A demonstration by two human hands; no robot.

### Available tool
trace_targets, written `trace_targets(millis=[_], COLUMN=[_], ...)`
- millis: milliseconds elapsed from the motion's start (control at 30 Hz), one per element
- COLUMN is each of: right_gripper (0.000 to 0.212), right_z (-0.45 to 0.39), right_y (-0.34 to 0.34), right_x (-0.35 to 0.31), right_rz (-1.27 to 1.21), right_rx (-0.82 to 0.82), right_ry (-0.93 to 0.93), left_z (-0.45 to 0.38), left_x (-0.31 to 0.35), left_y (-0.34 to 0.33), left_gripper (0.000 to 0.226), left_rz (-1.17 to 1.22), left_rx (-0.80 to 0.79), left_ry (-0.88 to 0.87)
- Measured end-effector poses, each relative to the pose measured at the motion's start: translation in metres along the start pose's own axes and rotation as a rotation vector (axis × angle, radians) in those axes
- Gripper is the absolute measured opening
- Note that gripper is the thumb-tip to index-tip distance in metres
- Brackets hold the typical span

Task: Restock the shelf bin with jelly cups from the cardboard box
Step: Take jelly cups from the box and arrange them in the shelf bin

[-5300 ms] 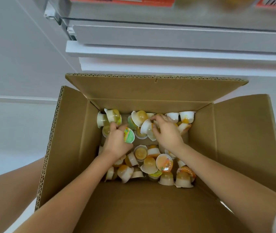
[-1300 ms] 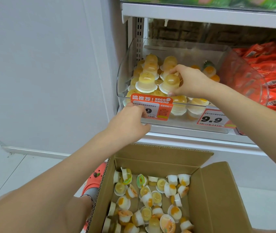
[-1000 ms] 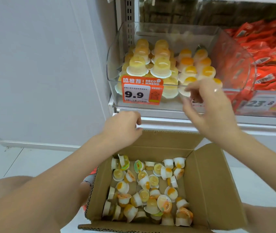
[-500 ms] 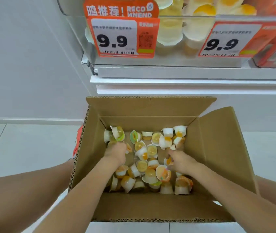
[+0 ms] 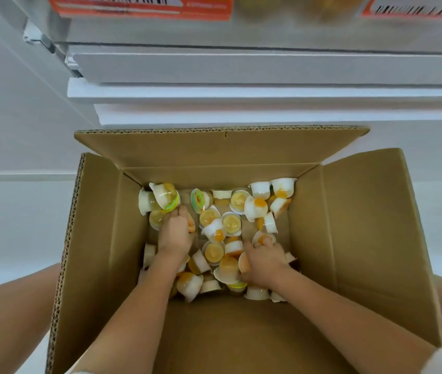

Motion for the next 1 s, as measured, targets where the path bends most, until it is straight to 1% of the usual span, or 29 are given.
trace_targets(millis=[100, 167, 233, 300, 333, 400, 467, 500, 567, 667, 733, 767, 833, 867, 933, 1000], right_gripper=[0.07, 0.061, 0.051, 0.045, 0.046, 0.056, 0.063, 0.06, 0.051, 0.05, 0.051, 0.043, 0.02, 0.019, 0.033, 0.041], right_z=[0.0, 0.004, 0.008, 0.014, 0.018, 0.028, 0.044, 0.053, 0.075, 0.118, 0.153, 0.171, 0.205, 0.22, 0.245, 0.266], right_y=[0.003, 0.006, 0.011, 0.019, 0.021, 0.028, 0.048, 0.066, 0.107, 0.174, 0.214, 0.233, 0.268, 0.284, 0.31, 0.329], right_x=[0.002, 0.003, 0.01, 0.02, 0.025, 0.027, 0.021, 0.018, 0.02, 0.029, 0.039, 0.041, 0.047, 0.053, 0.067, 0.074], right_rz=[-0.044, -0.148, -0.388, -0.734, -0.91, -1.212, -1.462, -1.559, -1.67, -1.722, -1.711, -1.738, -1.831, -1.865, -1.844, -1.736], right_rx=[0.031, 0.031, 0.048, 0.062, 0.038, -0.083, -0.202, -0.229, -0.223, -0.121, -0.023, 0.004, 0.064, 0.124, 0.289, 0.458], right_ry=[0.005, 0.004, -0.038, -0.119, -0.17, -0.228, -0.17, -0.117, 0.005, 0.17, 0.228, 0.276, 0.373, 0.398, 0.418, 0.432], left_z=[0.001, 0.004, 0.01, 0.02, 0.025, 0.035, 0.045, 0.049, 0.063, 0.093, 0.118, 0.132, 0.161, 0.175, 0.198, 0.216], left_x=[-0.003, -0.004, -0.002, 0.002, 0.006, 0.022, 0.044, 0.057, 0.082, 0.114, 0.133, 0.141, 0.155, 0.16, 0.166, 0.169], left_y=[0.002, 0.004, 0.009, 0.016, 0.021, 0.037, 0.061, 0.075, 0.11, 0.167, 0.21, 0.233, 0.279, 0.297, 0.325, 0.341], left_gripper=[0.056, 0.054, 0.054, 0.052, 0.053, 0.06, 0.067, 0.07, 0.076, 0.084, 0.089, 0.089, 0.083, 0.08, 0.076, 0.073], left_rz=[0.064, 0.142, 0.26, 0.365, 0.392, 0.402, 0.367, 0.342, 0.291, 0.251, 0.297, 0.35, 0.454, 0.484, 0.559, 0.667], left_rx=[0.043, 0.061, 0.086, 0.106, 0.109, 0.09, 0.053, 0.041, 0.057, 0.135, 0.208, 0.254, 0.357, 0.402, 0.479, 0.514], left_ry=[-0.014, -0.025, -0.036, -0.049, -0.071, -0.153, -0.259, -0.311, -0.41, -0.523, -0.575, -0.593, -0.611, -0.617, -0.653, -0.69])
Point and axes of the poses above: each hand's wrist, its own z-axis away from the middle knuckle, its own y-axis out of the back of the hand, x = y × z, the point moved 10 cm from there along -z, towards the middle knuckle, and after that the axes turned 5 degrees about -y, right-handed, at the moved point
